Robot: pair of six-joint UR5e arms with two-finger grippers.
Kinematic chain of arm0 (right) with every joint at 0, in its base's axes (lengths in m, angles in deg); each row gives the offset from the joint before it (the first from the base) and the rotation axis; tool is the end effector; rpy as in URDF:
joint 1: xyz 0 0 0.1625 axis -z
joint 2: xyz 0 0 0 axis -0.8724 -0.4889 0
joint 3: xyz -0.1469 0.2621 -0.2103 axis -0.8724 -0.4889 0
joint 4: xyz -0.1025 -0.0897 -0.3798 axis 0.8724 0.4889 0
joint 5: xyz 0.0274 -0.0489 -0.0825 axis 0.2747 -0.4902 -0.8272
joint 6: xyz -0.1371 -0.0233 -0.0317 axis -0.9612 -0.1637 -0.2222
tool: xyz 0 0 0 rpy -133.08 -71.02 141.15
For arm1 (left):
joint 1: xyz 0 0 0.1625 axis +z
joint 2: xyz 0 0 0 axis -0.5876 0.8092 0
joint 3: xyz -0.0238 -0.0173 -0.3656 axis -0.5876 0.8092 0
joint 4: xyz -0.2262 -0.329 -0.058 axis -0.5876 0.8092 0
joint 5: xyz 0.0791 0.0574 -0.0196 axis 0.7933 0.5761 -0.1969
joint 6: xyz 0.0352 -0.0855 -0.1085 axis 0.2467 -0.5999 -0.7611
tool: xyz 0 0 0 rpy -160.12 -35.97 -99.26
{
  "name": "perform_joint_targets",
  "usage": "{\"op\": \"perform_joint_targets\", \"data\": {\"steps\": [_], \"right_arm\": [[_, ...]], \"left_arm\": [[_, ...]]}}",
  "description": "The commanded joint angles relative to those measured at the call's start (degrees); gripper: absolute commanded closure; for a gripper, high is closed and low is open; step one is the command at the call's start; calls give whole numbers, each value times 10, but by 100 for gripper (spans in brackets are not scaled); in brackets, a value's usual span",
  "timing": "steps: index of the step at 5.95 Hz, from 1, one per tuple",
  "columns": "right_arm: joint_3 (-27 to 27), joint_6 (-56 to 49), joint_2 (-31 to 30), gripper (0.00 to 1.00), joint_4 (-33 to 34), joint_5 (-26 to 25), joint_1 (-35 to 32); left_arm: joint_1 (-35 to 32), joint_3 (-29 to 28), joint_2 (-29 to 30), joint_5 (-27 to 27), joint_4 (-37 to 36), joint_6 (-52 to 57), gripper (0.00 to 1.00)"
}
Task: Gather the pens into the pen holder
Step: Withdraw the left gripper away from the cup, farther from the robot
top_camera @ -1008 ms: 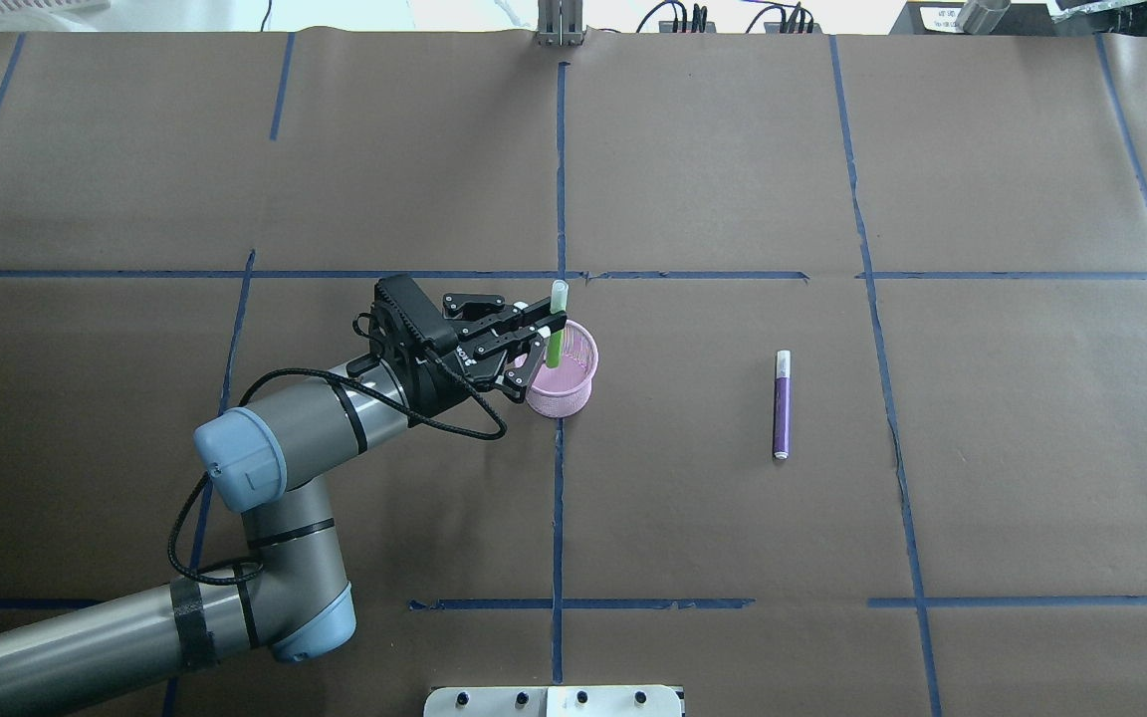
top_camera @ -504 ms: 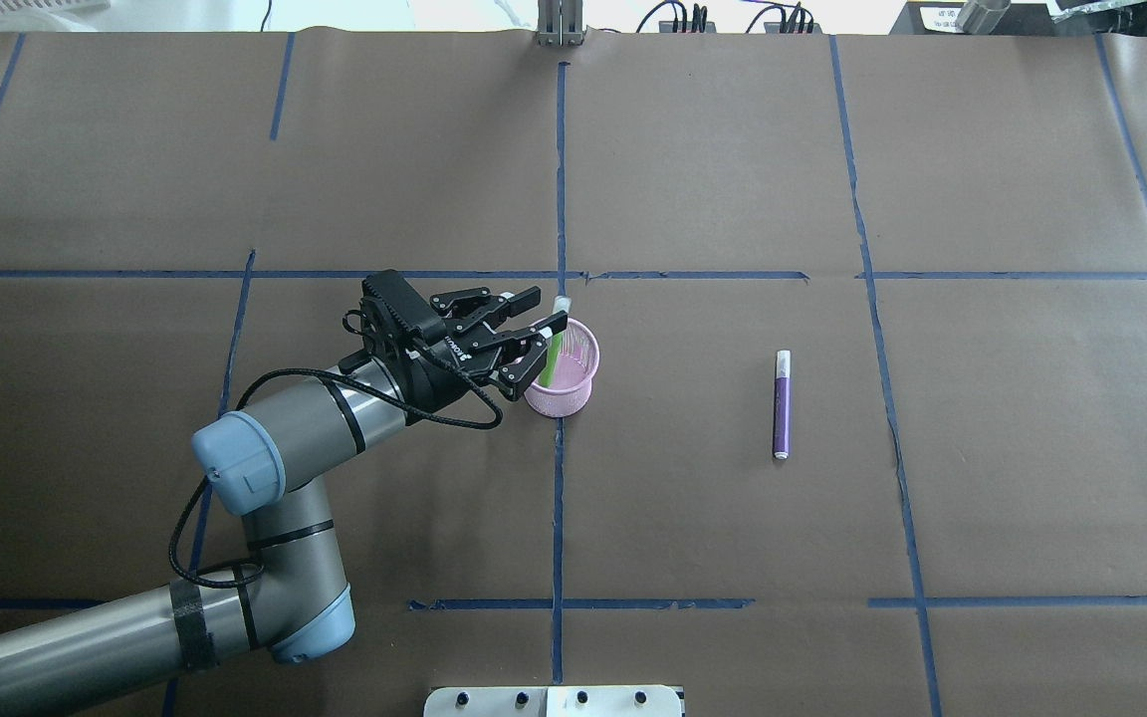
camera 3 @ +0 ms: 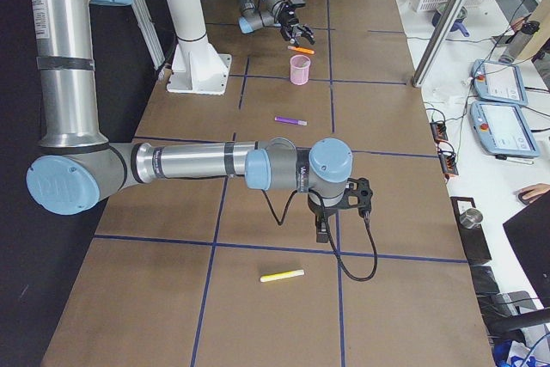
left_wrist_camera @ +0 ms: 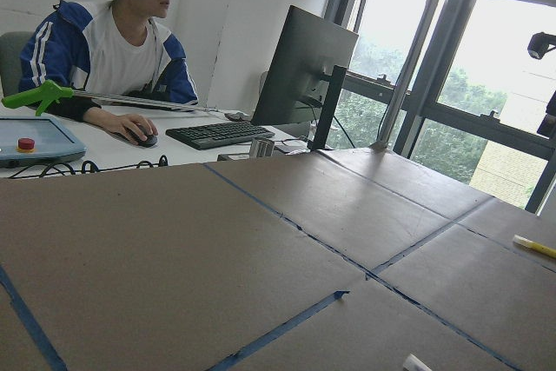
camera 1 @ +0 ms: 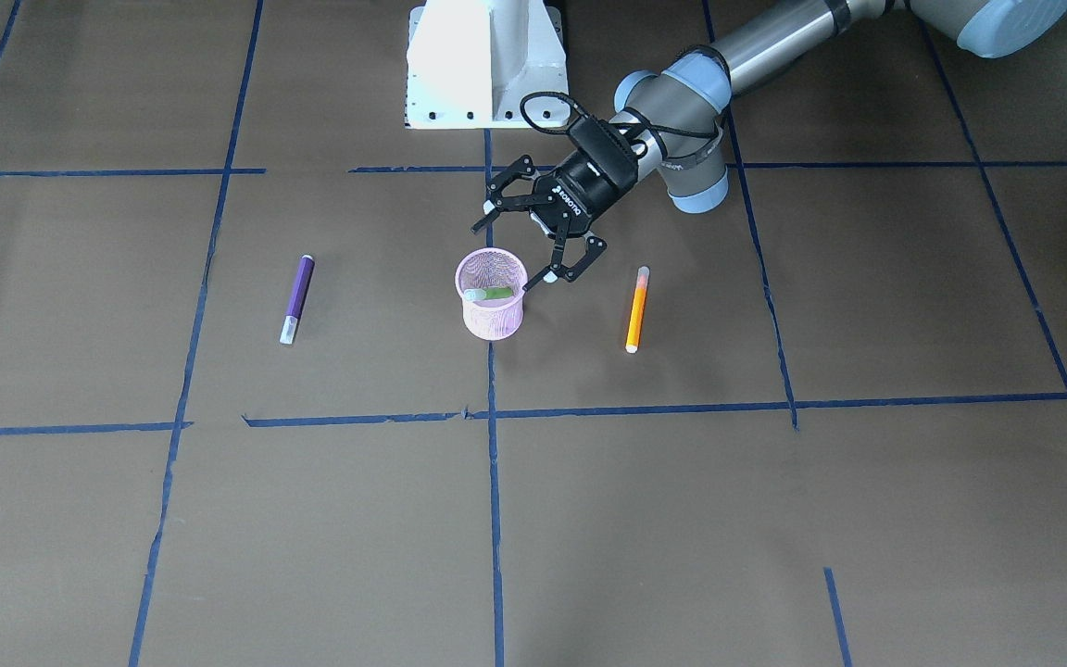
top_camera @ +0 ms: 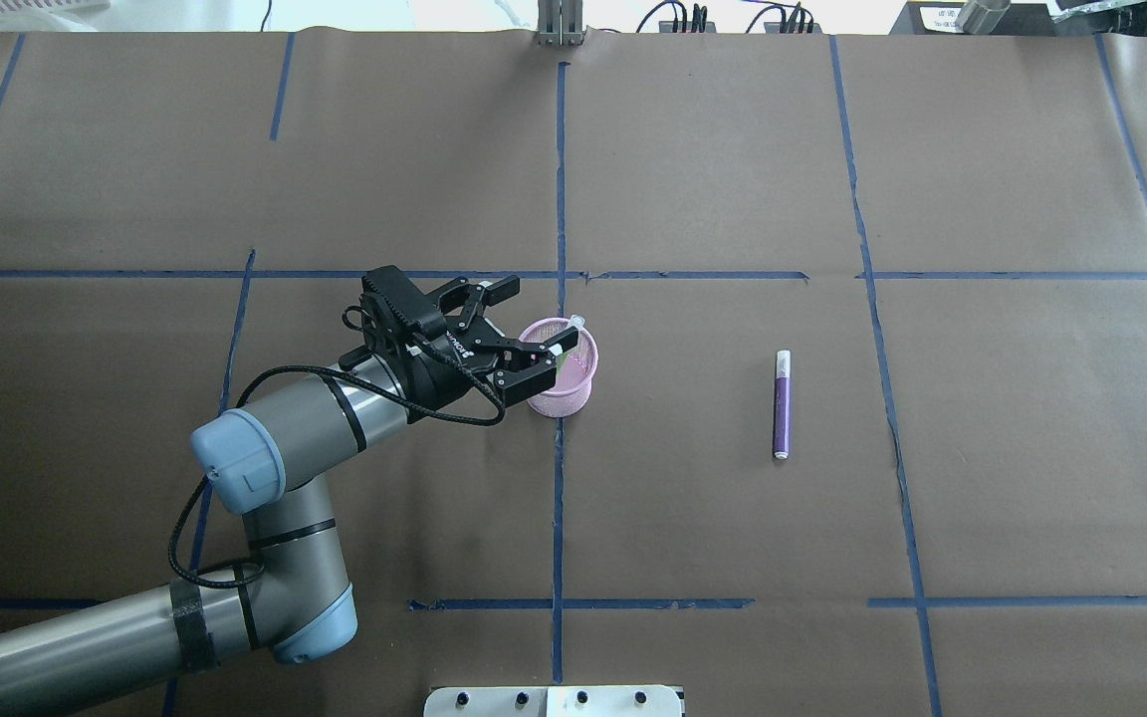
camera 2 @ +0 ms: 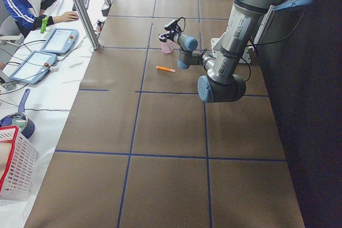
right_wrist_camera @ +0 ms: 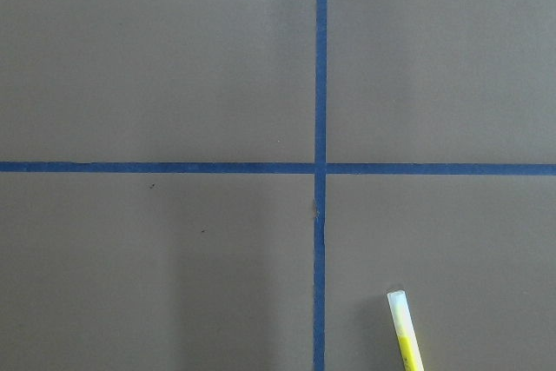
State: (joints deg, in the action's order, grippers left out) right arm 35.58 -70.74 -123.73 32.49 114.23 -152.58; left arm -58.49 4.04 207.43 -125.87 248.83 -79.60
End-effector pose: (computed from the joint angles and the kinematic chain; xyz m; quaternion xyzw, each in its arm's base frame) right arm 0.0439 -0.4911 0.5787 0.0299 -0.4026 0.0134 0.9148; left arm 0.5233 -0.4012 0.1830 0.5613 0.6026 0.0428 0.5657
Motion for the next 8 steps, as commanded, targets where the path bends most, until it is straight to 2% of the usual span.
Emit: {"op": "perform_joint_targets", "data": {"steps": [1, 2, 3, 4, 5, 6, 7, 8], "right_arm": [[5, 4, 7, 0, -1, -1, 4], [-2, 16, 8, 0, 0, -11, 14], [-3, 14, 7, 0, -1, -9, 14], [-19, 16, 3, 0, -3, -8, 18], [-60, -1, -5, 0, -49, -8, 19], [-143, -82, -7, 0, -146, -9, 20], [-222, -110, -13, 0, -235, -8, 30], [-279, -103, -13, 0, -321, -9, 45]], "left_arm": [[-21, 68, 0, -6, -117, -26, 0], [-43, 116, -1, -46, -204, -48, 0], [-83, 138, -2, -100, -250, -83, 0], [-144, 156, -3, -210, -325, -104, 0], [-207, 181, -36, -311, -350, -125, 0], [-277, 186, -68, -423, -353, -125, 0], [-337, 186, -90, -512, -357, -125, 0], [-390, 184, -97, -580, -368, -119, 0]]}}
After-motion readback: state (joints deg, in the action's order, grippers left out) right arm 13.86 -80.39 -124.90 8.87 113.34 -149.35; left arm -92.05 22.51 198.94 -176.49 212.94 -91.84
